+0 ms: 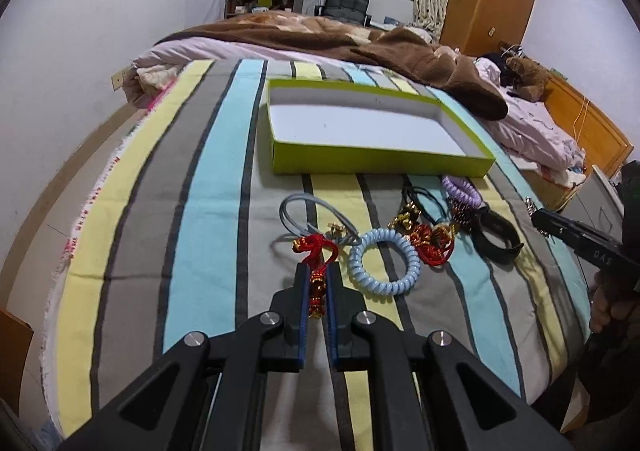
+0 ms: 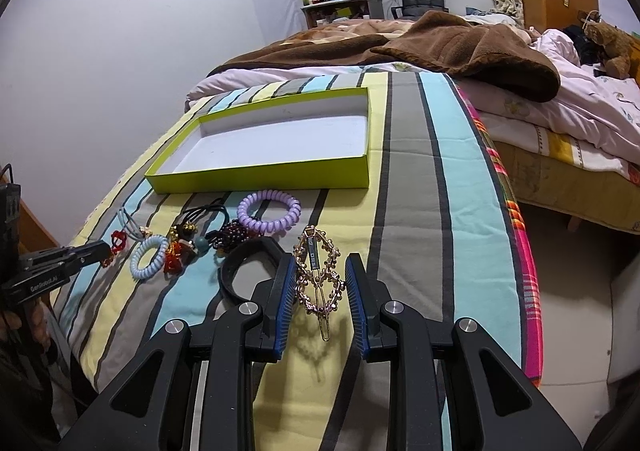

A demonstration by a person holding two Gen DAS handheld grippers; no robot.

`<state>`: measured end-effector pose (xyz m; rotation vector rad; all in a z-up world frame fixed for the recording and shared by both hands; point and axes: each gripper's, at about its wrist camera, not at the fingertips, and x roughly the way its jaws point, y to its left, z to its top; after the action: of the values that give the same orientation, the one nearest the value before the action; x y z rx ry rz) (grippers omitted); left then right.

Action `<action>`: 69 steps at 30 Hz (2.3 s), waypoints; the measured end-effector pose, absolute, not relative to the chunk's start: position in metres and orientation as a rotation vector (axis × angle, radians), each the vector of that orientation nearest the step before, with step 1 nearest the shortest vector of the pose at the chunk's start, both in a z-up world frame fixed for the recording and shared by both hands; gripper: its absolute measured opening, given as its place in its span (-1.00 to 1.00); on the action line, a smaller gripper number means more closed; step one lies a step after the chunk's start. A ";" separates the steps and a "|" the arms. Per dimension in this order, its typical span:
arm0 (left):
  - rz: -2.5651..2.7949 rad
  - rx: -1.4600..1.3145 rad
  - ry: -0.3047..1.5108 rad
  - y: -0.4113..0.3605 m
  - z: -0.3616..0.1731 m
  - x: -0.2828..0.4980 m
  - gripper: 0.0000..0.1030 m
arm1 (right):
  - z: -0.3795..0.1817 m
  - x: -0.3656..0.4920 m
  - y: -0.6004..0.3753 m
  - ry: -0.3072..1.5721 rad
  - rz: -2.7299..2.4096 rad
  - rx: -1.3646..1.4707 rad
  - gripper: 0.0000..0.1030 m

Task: Organize jewelry
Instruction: 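Grasp the red tasseled charm with the left gripper while the right gripper holds the hair clip, then lower both held items into the green box and open both grippers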

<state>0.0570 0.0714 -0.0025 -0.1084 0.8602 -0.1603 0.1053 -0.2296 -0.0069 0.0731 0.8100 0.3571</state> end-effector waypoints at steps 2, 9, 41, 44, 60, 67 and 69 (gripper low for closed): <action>-0.157 -0.106 0.844 0.072 0.003 0.055 -0.84 | -0.004 0.104 -0.228 0.802 0.361 0.069 -0.49; -0.152 -0.095 0.796 0.073 0.024 0.061 -0.84 | 0.017 0.104 -0.222 0.753 0.372 0.062 -0.49; -0.191 -0.139 0.838 0.060 0.016 0.226 -0.84 | 0.015 0.269 -0.179 0.814 0.311 -0.064 -0.49; -0.182 -0.130 0.855 0.059 0.010 0.237 -0.84 | 0.005 0.283 -0.176 0.842 0.305 -0.076 -0.49; -0.173 -0.119 0.922 0.056 -0.016 0.261 -0.84 | -0.019 0.308 -0.169 0.892 0.286 -0.123 -0.49; -0.174 -0.135 0.926 0.057 -0.016 0.261 -0.84 | -0.021 0.309 -0.166 0.894 0.296 -0.126 -0.49; -0.171 -0.136 0.927 0.058 -0.016 0.261 -0.82 | -0.022 0.309 -0.167 0.896 0.301 -0.126 -0.49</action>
<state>0.2614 0.0579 -0.0160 -0.1364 0.9271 -0.1713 0.3086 -0.1666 -0.0219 -0.1265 0.8964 0.3005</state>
